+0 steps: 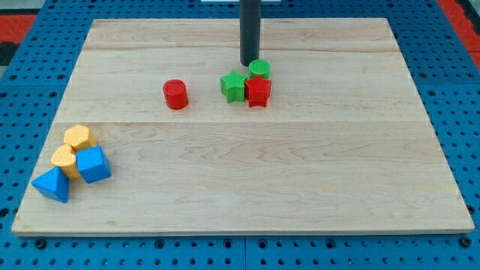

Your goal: Push the red circle right a bit

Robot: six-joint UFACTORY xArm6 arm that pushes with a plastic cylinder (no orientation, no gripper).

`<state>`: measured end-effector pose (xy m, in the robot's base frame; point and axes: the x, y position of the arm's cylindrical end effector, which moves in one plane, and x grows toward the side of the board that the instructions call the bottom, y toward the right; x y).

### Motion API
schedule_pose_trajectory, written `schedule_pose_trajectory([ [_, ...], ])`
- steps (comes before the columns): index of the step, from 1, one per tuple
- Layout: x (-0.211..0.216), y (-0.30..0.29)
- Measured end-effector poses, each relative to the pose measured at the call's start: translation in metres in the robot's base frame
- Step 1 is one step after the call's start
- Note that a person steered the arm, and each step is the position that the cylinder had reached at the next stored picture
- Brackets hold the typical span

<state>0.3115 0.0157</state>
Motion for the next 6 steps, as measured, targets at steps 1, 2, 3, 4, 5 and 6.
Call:
schedule_pose_trajectory([
  [1,0.005,0.0],
  [2,0.0,-0.026],
  [3,0.0,-0.107],
  [4,0.013,-0.166],
  [5,0.052,-0.171],
  [6,0.102,-0.161],
])
